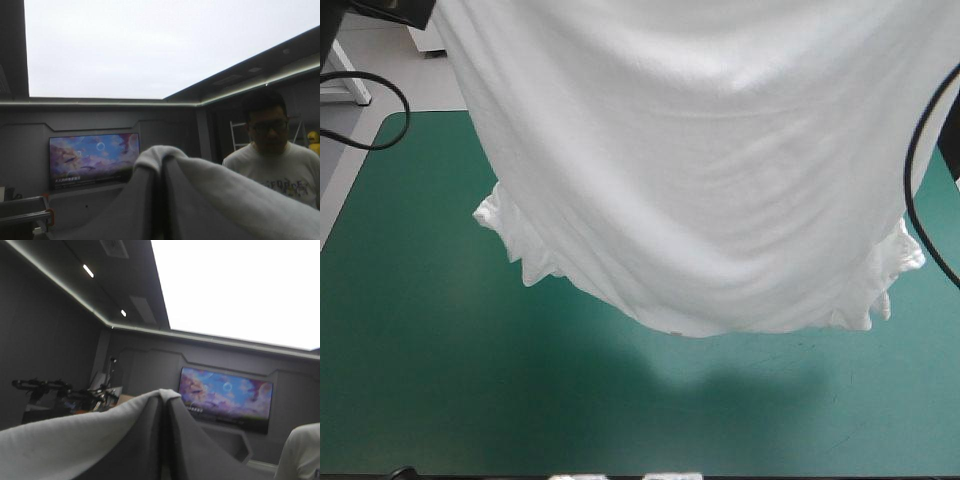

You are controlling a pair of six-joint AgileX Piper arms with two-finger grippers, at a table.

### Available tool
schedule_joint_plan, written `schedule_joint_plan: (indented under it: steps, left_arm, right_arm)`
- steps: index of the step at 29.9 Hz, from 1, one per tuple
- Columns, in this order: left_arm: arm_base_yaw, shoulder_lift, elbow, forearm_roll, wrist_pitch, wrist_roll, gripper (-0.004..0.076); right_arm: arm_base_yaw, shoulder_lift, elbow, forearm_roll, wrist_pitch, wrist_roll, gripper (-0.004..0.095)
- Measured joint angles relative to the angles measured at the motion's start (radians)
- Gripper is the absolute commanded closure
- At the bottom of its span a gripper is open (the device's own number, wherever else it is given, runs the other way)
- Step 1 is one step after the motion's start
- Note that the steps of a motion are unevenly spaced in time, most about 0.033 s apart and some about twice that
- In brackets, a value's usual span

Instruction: Fold the cloth

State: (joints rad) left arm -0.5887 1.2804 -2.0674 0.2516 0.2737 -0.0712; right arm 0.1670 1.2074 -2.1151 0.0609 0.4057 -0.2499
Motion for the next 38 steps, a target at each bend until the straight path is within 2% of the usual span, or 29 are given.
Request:
schedule_joint_plan:
  steps: [4, 7, 12, 16, 19, 22, 25, 34, 38]
  left_arm:
    - [0.000, 0.058, -0.001, 0.054, 0.040, 0.013, 0.0734]
    - [0.010, 0.134, -0.001, 0.146, 0.038, -0.024, 0.0734]
    - [0.164, 0.271, 0.001, 0.203, -0.069, -0.222, 0.0734]
    - [0.279, 0.370, -0.024, 0.203, -0.178, -0.297, 0.0734]
    - [0.312, 0.439, -0.099, 0.191, -0.231, -0.315, 0.0734]
    - [0.313, 0.492, -0.205, 0.190, -0.255, -0.320, 0.0734]
    - [0.313, 0.525, -0.269, 0.190, -0.237, -0.320, 0.0734]
    - [0.313, 0.668, -0.287, 0.183, 0.003, -0.305, 0.0734]
    - [0.313, 0.751, -0.264, 0.141, 0.087, -0.303, 0.0734]
  right_arm:
    - [0.000, 0.068, 0.040, 0.015, 0.035, 0.022, 0.0919]
    - [0.000, 0.154, 0.062, 0.026, 0.019, 0.026, 0.0919]
    - [0.000, 0.293, 0.068, 0.030, -0.160, 0.029, 0.0919]
    - [0.000, 0.379, 0.039, 0.030, -0.313, 0.027, 0.0919]
    - [0.001, 0.449, -0.038, 0.030, -0.351, 0.026, 0.0919]
    - [0.001, 0.500, -0.149, 0.032, -0.314, 0.025, 0.0919]
    - [0.001, 0.529, -0.225, 0.034, -0.233, 0.025, 0.0919]
    - [0.001, 0.671, -0.207, 0.035, -0.005, 0.074, 0.0919]
    - [0.001, 0.771, -0.165, -0.004, 0.064, 0.120, 0.0919]
